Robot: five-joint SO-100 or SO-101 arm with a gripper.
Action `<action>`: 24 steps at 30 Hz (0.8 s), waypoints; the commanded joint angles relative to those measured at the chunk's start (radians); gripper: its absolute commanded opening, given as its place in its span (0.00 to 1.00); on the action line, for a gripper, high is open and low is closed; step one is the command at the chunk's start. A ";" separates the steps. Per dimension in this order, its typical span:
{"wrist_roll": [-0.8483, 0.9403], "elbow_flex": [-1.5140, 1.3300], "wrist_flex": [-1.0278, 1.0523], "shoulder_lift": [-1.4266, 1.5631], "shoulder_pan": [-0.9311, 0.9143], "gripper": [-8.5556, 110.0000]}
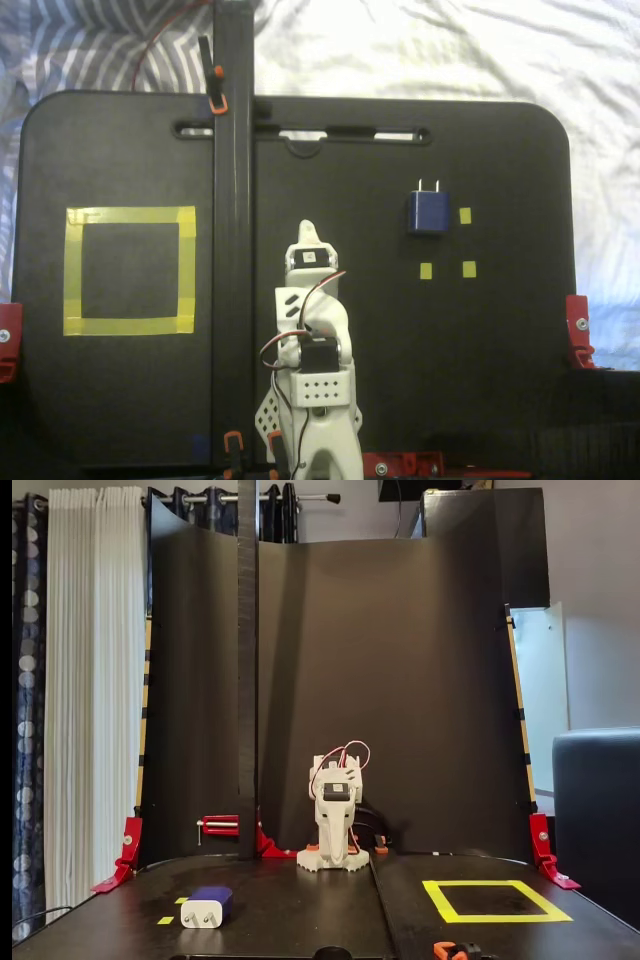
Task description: Grasp a block and put it in the designated area.
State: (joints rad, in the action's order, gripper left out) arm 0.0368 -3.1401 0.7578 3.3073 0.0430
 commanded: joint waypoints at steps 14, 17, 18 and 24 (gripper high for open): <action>-0.005 -0.003 0.002 0.005 -0.003 0.07; -0.002 -0.002 0.000 0.005 -0.023 0.07; -0.002 0.000 -0.008 0.005 -0.032 0.07; 0.097 0.175 -0.006 -0.130 -0.074 0.07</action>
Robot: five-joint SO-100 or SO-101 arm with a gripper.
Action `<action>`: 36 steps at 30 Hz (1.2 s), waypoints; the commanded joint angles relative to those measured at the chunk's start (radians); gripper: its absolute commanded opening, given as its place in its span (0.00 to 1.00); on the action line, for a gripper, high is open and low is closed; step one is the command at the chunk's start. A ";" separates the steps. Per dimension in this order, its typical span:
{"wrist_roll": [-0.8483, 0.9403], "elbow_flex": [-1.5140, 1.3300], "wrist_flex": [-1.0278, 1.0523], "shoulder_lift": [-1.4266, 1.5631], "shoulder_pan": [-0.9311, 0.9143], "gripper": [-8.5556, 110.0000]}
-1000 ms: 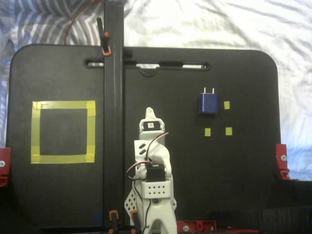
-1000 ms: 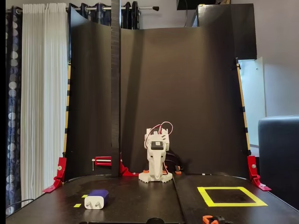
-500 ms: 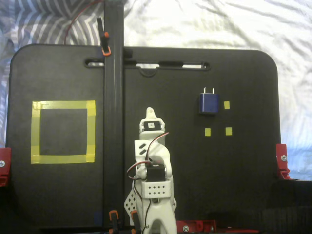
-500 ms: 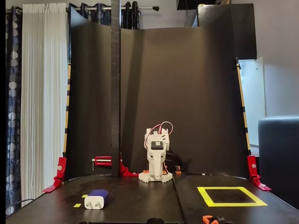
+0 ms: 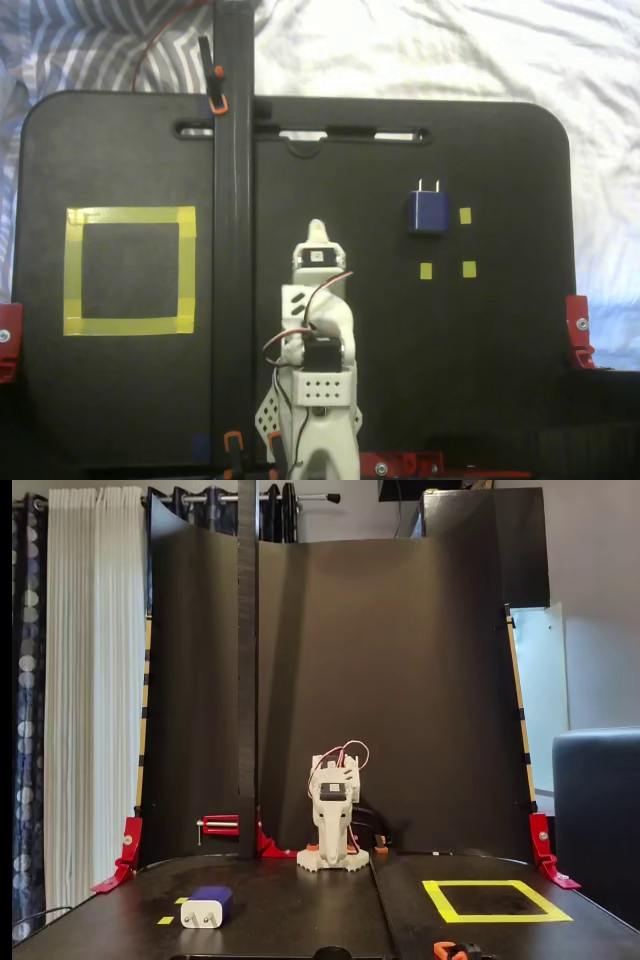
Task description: Grasp a block and put it in the designated area.
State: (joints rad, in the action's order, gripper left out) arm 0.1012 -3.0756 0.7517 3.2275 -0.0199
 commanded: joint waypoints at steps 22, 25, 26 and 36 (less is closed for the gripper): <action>0.834 0.862 0.130 -0.867 -0.115 0.07; 0.950 0.969 0.184 -0.986 -0.138 0.07; 0.985 1.008 0.209 -1.025 -0.144 0.07; 1.440 1.341 0.555 -1.325 -0.262 0.07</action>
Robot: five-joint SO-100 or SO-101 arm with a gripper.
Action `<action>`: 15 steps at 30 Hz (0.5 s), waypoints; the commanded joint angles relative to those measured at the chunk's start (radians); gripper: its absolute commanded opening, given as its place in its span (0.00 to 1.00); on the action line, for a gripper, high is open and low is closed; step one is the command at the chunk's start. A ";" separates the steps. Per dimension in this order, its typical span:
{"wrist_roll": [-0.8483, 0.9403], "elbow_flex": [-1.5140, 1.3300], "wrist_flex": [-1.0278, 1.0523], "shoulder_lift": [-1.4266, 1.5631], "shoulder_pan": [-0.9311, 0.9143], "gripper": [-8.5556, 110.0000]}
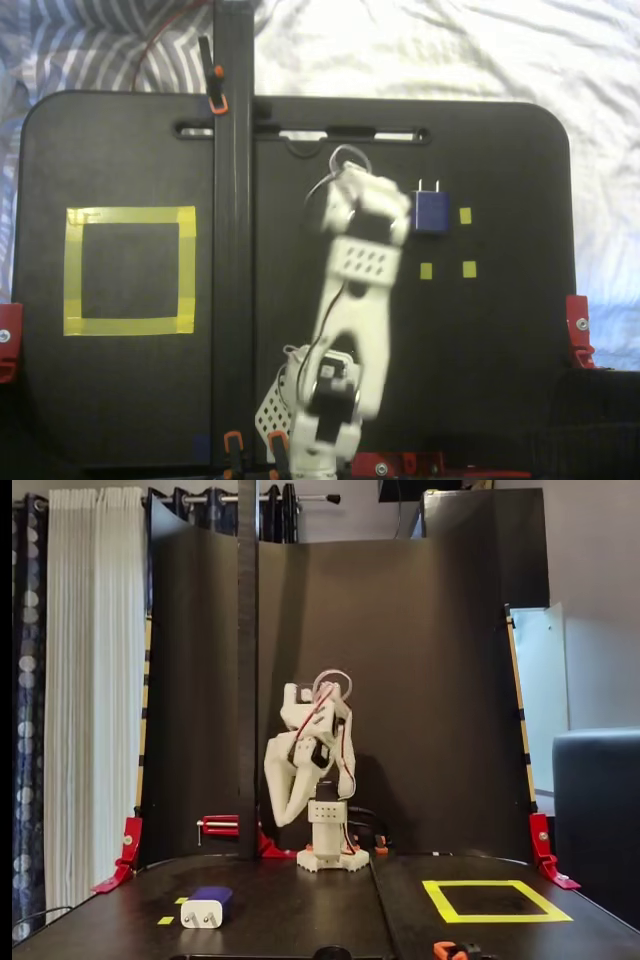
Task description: Grasp a block and put it in the designated area.
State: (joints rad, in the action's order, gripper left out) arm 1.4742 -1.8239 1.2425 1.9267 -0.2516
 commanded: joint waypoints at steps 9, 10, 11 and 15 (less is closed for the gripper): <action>0.325 0.400 0.302 -0.282 -0.144 0.07; 0.350 0.425 0.311 -0.305 -0.156 0.07; 0.368 0.446 0.316 -0.328 -0.169 0.07; 0.462 0.508 0.316 -0.411 -0.218 0.07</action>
State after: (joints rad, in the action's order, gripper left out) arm 1.9021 -1.3760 1.5539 1.5309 -0.4418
